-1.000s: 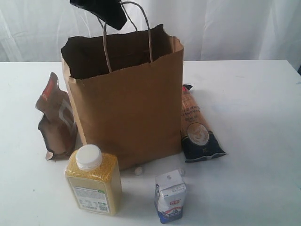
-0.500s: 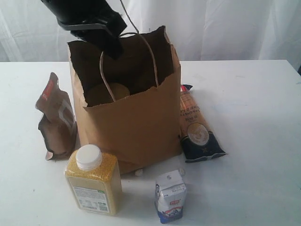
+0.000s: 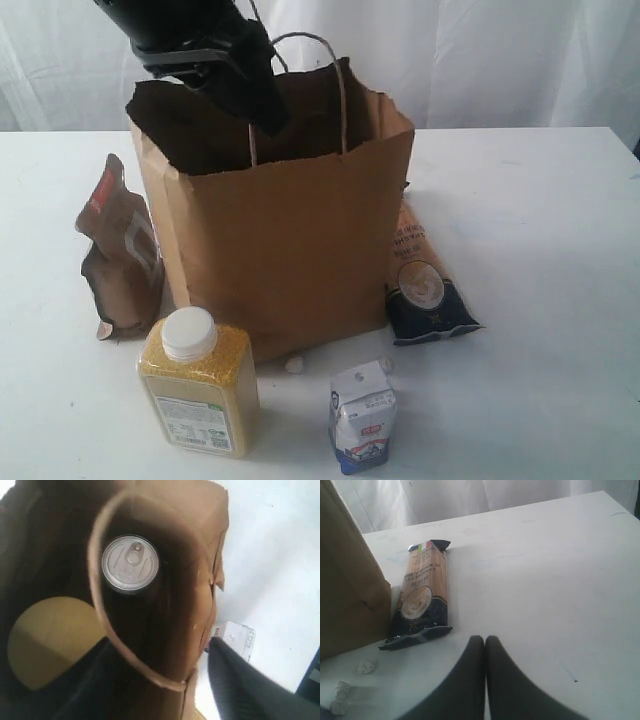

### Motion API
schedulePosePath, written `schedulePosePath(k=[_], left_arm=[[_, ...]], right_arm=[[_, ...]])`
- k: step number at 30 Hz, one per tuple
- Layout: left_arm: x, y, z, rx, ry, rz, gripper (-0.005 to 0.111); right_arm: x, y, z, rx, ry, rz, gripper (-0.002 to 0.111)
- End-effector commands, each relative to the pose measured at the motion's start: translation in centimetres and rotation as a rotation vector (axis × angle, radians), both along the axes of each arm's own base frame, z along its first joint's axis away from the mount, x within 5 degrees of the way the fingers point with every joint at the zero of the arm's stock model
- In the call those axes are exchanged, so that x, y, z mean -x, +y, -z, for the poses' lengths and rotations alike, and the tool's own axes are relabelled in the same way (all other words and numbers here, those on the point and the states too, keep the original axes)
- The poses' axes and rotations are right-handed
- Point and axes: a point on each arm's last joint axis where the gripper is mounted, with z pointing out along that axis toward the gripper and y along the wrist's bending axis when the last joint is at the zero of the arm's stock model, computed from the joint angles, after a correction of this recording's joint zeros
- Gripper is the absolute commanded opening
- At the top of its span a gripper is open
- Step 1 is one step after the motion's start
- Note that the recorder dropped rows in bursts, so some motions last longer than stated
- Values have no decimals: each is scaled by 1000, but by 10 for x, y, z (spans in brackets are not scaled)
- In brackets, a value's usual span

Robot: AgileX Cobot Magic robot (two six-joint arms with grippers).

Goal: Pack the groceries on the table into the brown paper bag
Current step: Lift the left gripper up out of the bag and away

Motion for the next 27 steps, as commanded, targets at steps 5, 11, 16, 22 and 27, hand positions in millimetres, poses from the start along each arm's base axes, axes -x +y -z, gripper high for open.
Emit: schedulePosePath(k=[5, 11, 16, 22, 27], left_arm=[[16, 7, -6, -15, 70, 20, 63], [31, 18, -24, 13, 17, 19, 60], [48, 32, -43, 40, -47, 13, 60], [64, 42, -57, 80, -71, -16, 57], [79, 59, -72, 81, -140, -61, 27]], right_arm=[[0, -1, -1, 2, -18, 9, 0], [0, -1, -1, 2, -18, 9, 0], [0, -1, -1, 2, -18, 9, 0], [0, -1, -1, 2, -18, 9, 0], [0, -1, -1, 2, -18, 9, 0]])
